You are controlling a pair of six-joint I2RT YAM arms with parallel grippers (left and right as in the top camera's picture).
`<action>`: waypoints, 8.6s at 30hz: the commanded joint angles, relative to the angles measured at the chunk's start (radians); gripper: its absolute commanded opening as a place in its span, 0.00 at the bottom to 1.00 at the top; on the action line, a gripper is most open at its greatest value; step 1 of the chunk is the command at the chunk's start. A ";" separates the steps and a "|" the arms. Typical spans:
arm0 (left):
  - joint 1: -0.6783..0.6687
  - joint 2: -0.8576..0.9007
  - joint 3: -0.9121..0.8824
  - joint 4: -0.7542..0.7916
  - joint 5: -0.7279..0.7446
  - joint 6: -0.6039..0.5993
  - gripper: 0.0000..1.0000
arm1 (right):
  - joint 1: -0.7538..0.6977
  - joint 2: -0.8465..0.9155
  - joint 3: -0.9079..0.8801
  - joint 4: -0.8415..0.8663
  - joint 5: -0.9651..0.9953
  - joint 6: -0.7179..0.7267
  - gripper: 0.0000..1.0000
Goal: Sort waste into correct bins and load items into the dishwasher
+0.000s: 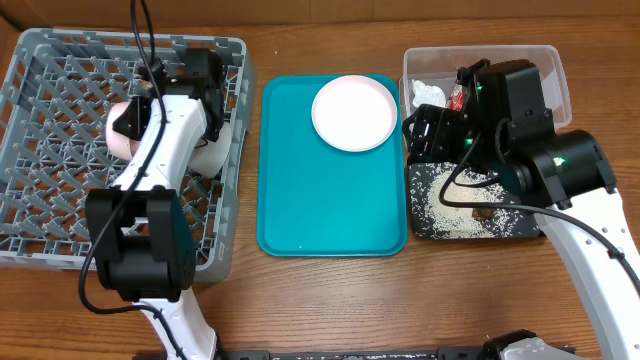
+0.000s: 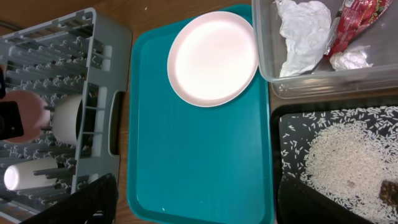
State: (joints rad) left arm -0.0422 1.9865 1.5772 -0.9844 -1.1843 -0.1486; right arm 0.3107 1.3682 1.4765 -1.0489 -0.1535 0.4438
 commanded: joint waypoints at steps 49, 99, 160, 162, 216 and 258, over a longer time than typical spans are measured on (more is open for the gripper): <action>-0.321 0.331 0.237 0.107 1.371 -0.450 0.43 | -0.001 0.004 0.010 -0.002 -0.005 -0.002 0.84; 0.122 -0.319 0.308 -0.211 -0.001 0.007 0.04 | -0.001 0.004 0.010 -0.013 -0.005 -0.005 0.84; -0.057 -0.822 0.310 -0.532 1.292 -0.181 1.00 | 0.009 -0.375 0.011 0.018 -0.010 -0.092 1.00; -0.057 -0.816 0.310 -0.532 1.288 -0.181 1.00 | 0.009 -0.375 0.011 0.018 -0.009 -0.092 1.00; -0.057 -0.408 0.310 -0.533 1.286 -0.181 1.00 | -0.125 -1.365 -1.469 1.039 0.310 -0.281 1.00; 0.003 -1.314 -0.529 0.320 1.027 0.036 1.00 | -0.125 -1.363 -1.468 0.983 0.310 -0.281 1.00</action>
State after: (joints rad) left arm -0.0586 0.7898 1.2278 -0.7322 -0.1471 -0.1368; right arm 0.1837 0.0128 0.0181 -0.0704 0.1459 0.1665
